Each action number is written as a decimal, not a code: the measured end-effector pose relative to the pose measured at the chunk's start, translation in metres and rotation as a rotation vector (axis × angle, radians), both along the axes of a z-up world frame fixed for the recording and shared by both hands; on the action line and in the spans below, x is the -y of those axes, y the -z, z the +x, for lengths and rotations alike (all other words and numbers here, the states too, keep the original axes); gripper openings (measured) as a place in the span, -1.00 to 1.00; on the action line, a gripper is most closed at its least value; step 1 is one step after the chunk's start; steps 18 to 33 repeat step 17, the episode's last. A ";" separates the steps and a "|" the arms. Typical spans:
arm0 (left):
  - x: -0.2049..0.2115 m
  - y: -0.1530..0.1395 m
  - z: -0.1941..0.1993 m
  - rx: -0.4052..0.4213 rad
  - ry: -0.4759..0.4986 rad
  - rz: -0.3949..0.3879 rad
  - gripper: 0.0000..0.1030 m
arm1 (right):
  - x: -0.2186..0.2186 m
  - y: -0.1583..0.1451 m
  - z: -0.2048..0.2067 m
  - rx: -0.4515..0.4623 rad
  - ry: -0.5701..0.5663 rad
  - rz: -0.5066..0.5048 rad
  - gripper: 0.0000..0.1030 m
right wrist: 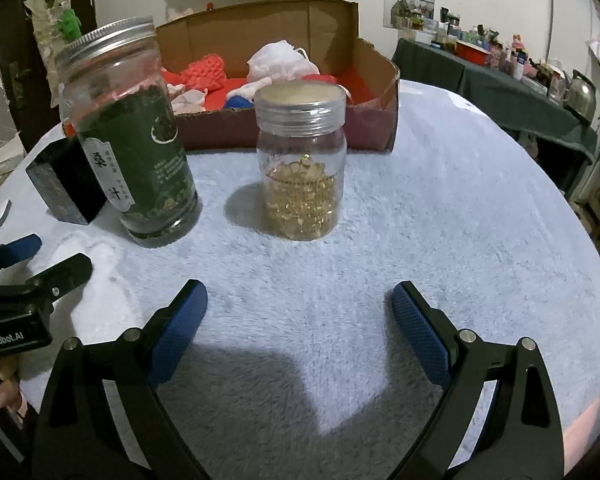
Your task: Organize soft objects
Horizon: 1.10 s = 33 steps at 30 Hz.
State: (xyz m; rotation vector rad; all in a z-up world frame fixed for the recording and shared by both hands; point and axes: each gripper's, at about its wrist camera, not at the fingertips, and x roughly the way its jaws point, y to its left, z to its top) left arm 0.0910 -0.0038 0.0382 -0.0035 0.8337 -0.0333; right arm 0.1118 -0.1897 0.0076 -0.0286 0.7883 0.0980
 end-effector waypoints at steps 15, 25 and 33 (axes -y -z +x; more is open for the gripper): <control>0.004 0.001 -0.001 0.002 -0.002 0.016 1.00 | -0.004 0.002 -0.003 0.014 0.015 -0.016 0.87; 0.004 0.001 -0.001 0.002 -0.002 0.017 1.00 | -0.004 0.002 -0.003 0.014 0.015 -0.016 0.87; 0.004 0.001 -0.001 0.002 -0.002 0.017 1.00 | -0.004 0.002 -0.003 0.014 0.015 -0.016 0.87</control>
